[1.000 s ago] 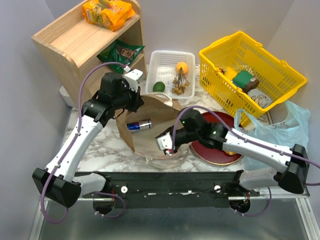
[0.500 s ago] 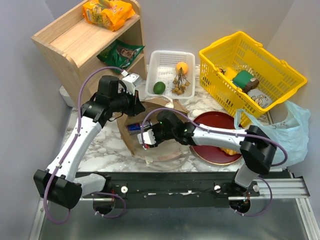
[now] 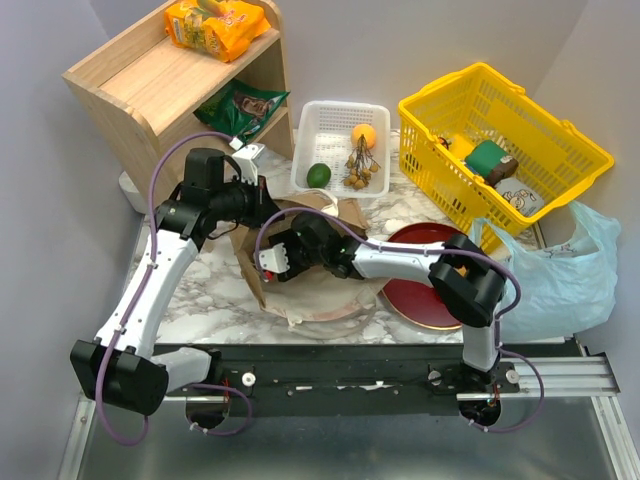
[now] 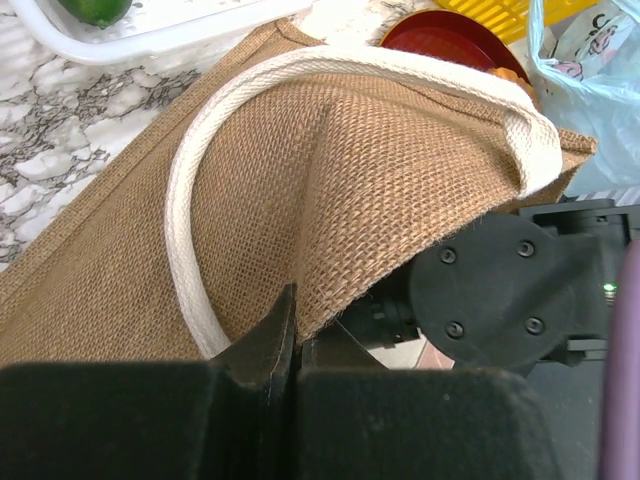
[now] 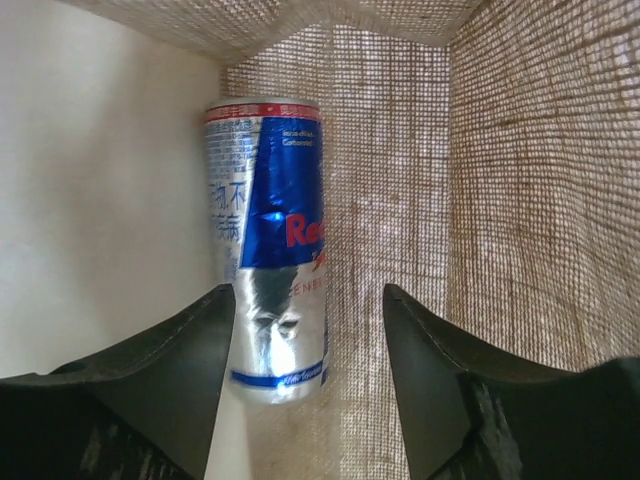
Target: Untie the knot of the grocery bags and take out the mixed food
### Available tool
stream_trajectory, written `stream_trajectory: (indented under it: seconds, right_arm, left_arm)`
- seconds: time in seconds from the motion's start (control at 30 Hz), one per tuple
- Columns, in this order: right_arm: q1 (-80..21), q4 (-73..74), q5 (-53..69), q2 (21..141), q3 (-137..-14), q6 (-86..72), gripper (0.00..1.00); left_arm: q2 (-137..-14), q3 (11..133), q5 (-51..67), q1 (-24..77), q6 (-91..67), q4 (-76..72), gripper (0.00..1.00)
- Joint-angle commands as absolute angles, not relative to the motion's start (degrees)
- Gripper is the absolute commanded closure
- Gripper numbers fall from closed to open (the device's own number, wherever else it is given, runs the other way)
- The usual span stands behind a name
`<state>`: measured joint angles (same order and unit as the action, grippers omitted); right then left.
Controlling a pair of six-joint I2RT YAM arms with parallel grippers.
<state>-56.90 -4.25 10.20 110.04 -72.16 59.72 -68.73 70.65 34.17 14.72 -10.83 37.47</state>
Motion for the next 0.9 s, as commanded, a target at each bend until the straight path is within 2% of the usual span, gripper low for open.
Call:
stream_trajectory:
  seconds: [0.0,0.3,0.37,0.47,0.57,0.6,0.67,0.7,0.8,0.87]
  right_arm:
    - [-56.43,-1.77,11.86,113.99,-75.58,61.35,0.31]
    - [-55.81,6.68,16.17,119.09,-78.92,60.82,0.20]
    - [-55.55,7.73,16.26,120.76,-80.23,60.73,0.21]
    - [-55.37,7.91,16.00,122.17,-81.21,60.73,0.27]
    - [-55.28,7.65,15.65,122.08,-82.09,60.47,0.42]
    - [-55.20,7.30,15.38,121.65,-81.57,60.64,0.54]
    - [-55.11,5.46,14.24,119.02,-80.34,61.61,0.70]
    - [-55.11,4.58,14.15,117.61,-79.29,61.70,0.86]
    - [-55.02,2.64,16.17,109.55,-74.98,60.13,0.97]
    - [-55.02,2.37,17.40,105.14,-72.78,56.53,0.99]
  left_arm:
    - [-68.82,71.80,37.62,13.89,-12.48,38.15,1.00]
    - [-69.08,72.86,38.41,12.22,-12.57,37.79,1.00]
    - [-68.91,72.77,38.58,12.04,-12.48,37.88,1.00]
    - [-68.47,72.60,38.93,11.43,-12.13,37.97,1.00]
    - [-68.12,72.42,39.37,11.08,-11.60,38.23,1.00]
    - [-68.12,72.25,39.29,10.99,-11.43,38.41,1.00]
    - [-67.76,72.16,38.68,10.90,-10.64,38.67,1.00]
    - [-67.68,72.07,38.32,10.90,-10.37,38.76,1.00]
    - [-67.67,72.07,36.65,10.90,-9.23,38.76,1.00]
    - [-68.29,72.25,35.95,10.90,-8.44,38.50,1.00]
